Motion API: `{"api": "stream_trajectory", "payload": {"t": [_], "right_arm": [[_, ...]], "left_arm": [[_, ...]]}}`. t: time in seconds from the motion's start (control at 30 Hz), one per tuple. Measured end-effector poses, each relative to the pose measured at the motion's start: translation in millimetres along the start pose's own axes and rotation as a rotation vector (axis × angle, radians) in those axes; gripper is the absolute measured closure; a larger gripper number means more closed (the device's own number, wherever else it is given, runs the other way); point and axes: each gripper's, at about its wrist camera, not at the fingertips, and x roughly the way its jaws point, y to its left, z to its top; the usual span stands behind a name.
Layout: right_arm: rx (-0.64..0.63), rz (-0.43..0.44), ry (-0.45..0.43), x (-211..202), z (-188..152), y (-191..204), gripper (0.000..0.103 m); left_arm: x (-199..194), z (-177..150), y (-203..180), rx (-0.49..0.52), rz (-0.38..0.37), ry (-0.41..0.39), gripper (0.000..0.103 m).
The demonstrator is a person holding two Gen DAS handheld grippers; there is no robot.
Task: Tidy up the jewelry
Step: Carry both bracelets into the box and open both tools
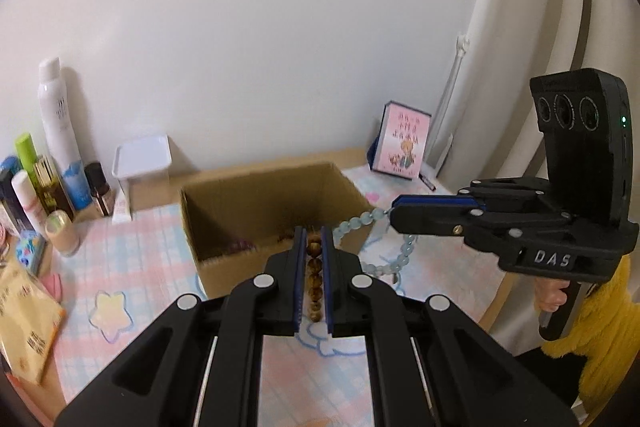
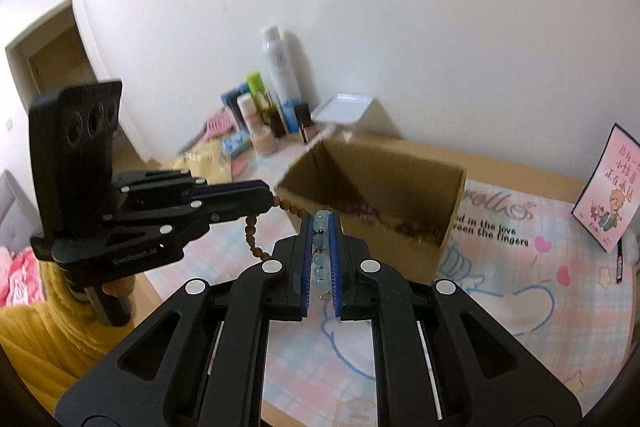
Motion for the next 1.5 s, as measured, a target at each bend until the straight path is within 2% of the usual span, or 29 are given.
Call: {"api": "stream_trajectory", "payload": {"t": [0.2, 0.5, 0.63, 0.93, 1.5], "right_arm": [[0.039, -0.029, -0.054, -5.3, 24.6, -9.2, 0.096], [0.107, -0.068, -0.048, 19.1, 49.4, -36.0, 0.095], [0.108, -0.119, -0.004, 36.5, 46.0, -48.4, 0.095], [0.144, -0.104, 0.109, 69.1, 29.9, -65.6, 0.096], [0.139, -0.09, 0.204, 96.4, 17.8, -66.7, 0.095]], "left_arm": [[5.1, 23.4, 8.7, 0.006, 0.014, -0.019, 0.095], [31.1, 40.6, 30.9, -0.058, 0.002, 0.004, 0.095], [49.0, 42.6, 37.4, -0.069, 0.006, 0.036, 0.095], [87.4, 33.3, 37.2, -0.035, 0.047, 0.14, 0.095], [110.3, 13.0, 41.0, -0.004, 0.117, 0.236, 0.095]]}}
